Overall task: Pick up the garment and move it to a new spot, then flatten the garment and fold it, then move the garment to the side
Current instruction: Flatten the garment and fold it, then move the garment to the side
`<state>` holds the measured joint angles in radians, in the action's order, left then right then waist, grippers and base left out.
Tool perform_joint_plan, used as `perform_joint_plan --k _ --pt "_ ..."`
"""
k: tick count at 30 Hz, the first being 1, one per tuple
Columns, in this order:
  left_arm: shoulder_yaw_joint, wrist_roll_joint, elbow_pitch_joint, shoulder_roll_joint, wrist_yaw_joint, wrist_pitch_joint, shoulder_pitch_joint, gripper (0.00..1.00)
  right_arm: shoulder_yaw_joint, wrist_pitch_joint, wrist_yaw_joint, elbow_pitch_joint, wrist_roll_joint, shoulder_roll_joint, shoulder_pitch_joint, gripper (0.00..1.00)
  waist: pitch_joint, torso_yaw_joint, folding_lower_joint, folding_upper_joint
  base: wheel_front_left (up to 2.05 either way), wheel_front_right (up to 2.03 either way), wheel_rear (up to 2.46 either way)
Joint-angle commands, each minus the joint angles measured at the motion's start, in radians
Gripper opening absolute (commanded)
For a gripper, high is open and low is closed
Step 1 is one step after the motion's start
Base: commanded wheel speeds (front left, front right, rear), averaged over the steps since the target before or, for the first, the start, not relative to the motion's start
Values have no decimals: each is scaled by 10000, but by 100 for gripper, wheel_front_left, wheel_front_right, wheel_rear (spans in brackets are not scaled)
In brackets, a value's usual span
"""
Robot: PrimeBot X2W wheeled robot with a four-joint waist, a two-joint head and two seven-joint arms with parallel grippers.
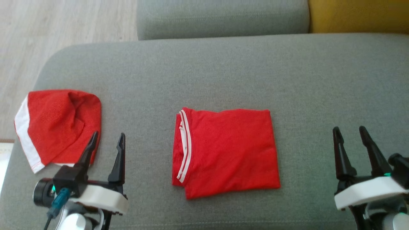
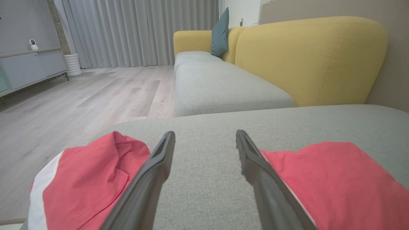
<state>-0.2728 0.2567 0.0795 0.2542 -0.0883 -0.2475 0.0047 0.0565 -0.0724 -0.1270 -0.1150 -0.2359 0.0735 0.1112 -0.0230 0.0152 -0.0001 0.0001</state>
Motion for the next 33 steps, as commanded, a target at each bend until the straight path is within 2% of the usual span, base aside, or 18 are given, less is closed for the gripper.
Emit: perform_joint_plan --k 1,10,26,33 --pt "425 22 -263 257 -73 -5 -245 100 -177 -79 -37 -426 94 54 -136 100 149 10 1 -1 0 0 0" --pt "460 128 -310 260 -289 145 16 100 -55 -351 -37 -656 101 9 191 100 317 74 1 -1 0 0 0" --pt "439 190 -288 366 -428 152 21 100 -130 -429 -37 -615 63 -23 203 100 281 57 1 -1 0 0 0" --pt "352 89 -496 384 -445 106 -290 100 -255 -580 -37 -365 61 88 7 100 -154 241 1 -1 0 0 0"
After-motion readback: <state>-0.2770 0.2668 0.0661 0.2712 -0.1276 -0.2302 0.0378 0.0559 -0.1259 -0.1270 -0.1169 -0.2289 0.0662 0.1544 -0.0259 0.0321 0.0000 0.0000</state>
